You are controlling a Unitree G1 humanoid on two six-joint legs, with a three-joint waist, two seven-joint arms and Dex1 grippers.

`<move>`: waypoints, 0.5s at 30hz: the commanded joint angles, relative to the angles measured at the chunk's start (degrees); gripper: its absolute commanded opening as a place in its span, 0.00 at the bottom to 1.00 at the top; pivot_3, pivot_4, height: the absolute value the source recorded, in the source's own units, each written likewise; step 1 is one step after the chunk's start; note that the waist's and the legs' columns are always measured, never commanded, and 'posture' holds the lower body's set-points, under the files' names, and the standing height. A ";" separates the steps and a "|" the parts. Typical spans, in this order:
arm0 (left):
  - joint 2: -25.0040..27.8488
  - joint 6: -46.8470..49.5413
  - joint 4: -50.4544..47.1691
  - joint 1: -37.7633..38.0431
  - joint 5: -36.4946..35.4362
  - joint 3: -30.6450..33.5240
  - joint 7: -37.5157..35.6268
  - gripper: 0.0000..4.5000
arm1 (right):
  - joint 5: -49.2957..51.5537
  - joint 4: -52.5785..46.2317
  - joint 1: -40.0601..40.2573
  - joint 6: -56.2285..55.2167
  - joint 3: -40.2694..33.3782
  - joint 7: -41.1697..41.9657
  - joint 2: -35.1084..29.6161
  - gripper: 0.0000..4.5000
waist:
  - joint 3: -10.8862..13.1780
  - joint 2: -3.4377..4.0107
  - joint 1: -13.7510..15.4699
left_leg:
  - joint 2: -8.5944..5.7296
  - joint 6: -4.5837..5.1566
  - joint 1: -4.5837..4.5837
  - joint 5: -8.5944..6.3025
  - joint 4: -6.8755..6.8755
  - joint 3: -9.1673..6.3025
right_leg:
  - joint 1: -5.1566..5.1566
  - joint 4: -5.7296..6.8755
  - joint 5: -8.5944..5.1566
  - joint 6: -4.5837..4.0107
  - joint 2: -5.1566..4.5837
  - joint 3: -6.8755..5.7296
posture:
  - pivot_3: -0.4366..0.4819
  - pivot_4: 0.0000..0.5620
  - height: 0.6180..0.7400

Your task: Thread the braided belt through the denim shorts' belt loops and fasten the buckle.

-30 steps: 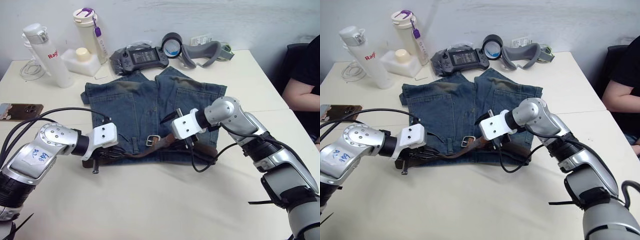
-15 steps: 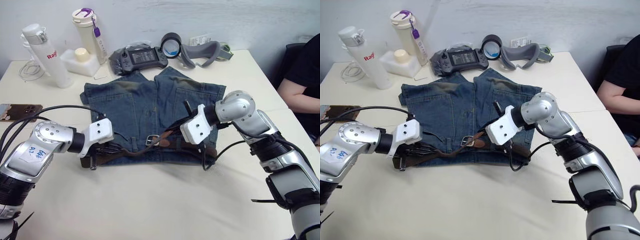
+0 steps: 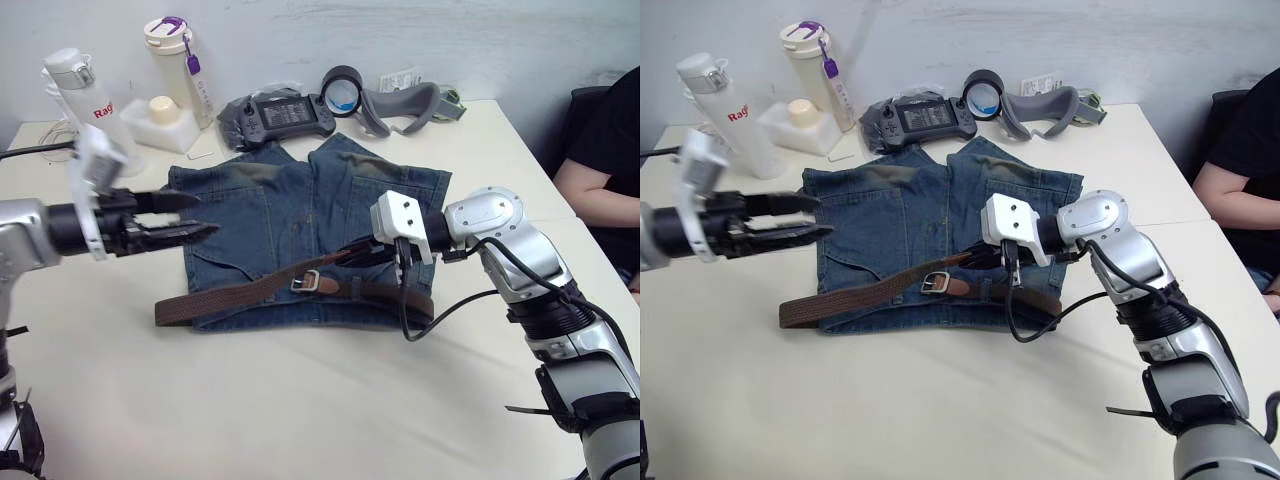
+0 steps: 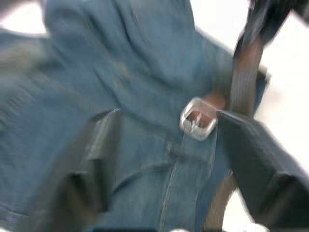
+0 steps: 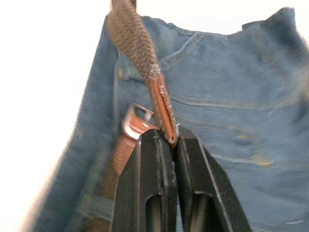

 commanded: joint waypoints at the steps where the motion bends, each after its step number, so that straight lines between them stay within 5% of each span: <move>1: -1.78 14.85 0.87 -3.70 -12.39 13.37 6.65 0.99 | 12.98 -3.55 -1.50 27.63 -4.30 -0.78 0.70 0.00 | 0.00 -0.01 0.07 | 0.00 0.00 -0.01 0.00 0.01 -0.01 | 0.01 0.01 0.00 0.00 0.00 0.00 | 0.48 0.27 1.00; 5: -1.81 31.08 0.08 -1.58 -33.68 17.99 11.67 0.99 | 24.05 -2.54 -4.51 49.77 -9.90 -4.57 5.13 0.00 | -0.02 -0.03 -0.06 | -0.03 0.00 -0.02 0.00 0.02 -0.08 | 0.05 0.02 0.00 0.01 -0.02 -0.02 | 0.48 0.27 1.00; 7: 3.33 26.31 -1.68 9.65 -55.79 15.21 18.13 0.99 | 28.05 -2.03 -5.54 56.50 -11.99 -5.42 6.79 0.00 | -0.02 -0.03 -0.70 | -0.02 0.00 0.05 0.00 -0.07 -0.07 | 0.03 0.03 0.00 0.01 -0.03 0.06 | 0.48 0.27 1.00; 9: 3.98 17.86 -6.26 21.89 -68.15 14.67 26.58 0.99 | 31.00 -0.14 -7.26 62.31 -16.10 -8.47 9.91 0.00 | -0.02 -0.06 -1.07 | -0.05 -0.02 0.13 -0.01 -0.23 -0.22 | 0.04 0.03 0.00 0.01 -0.12 0.12 | 0.48 0.27 1.00; 15: -3.98 2.80 -19.79 46.52 -70.29 13.44 26.90 0.99 | 35.45 1.47 -10.46 69.57 -23.47 -14.89 15.69 0.00 | -0.02 -0.02 -1.43 | -0.18 -0.05 0.05 0.04 -0.20 -0.33 | 0.10 -0.11 0.00 -0.01 -0.20 0.13 | 0.48 0.27 1.00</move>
